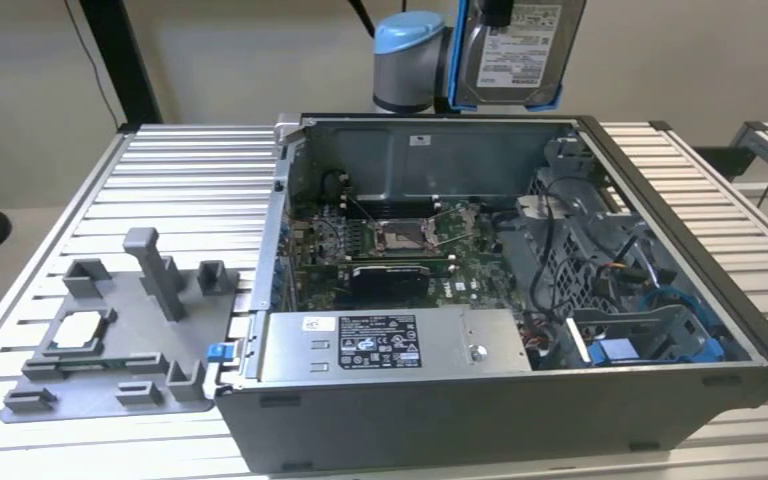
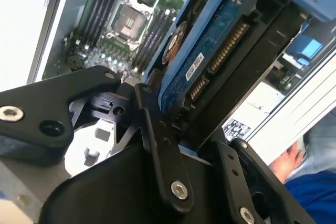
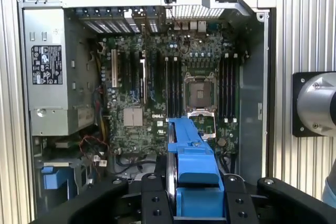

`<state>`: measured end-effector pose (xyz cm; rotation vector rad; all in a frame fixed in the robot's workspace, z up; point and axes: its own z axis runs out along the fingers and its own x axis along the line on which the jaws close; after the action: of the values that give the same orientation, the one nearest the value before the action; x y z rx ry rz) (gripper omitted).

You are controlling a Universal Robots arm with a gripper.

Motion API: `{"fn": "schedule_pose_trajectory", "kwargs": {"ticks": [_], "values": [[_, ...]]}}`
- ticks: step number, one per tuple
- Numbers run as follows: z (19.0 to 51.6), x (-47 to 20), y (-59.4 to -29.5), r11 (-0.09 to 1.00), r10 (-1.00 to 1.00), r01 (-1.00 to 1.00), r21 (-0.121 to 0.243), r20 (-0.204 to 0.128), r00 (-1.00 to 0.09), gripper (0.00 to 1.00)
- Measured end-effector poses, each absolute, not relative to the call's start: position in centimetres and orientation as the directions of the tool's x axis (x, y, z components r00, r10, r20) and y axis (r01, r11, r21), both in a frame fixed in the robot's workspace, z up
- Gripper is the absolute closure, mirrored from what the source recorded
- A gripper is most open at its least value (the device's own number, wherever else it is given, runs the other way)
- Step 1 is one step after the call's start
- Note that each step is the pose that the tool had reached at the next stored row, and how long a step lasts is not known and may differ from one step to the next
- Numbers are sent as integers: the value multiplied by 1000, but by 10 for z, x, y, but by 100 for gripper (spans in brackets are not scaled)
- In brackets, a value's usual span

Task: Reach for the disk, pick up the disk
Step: 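Pick up the disk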

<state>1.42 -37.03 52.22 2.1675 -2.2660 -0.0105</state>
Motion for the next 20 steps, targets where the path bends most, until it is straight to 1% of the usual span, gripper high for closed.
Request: {"fn": "schedule_pose_trajectory", "kwargs": {"ticks": [20], "values": [[522,67,-370,44,-999,-999,9,0,-44,100]]}}
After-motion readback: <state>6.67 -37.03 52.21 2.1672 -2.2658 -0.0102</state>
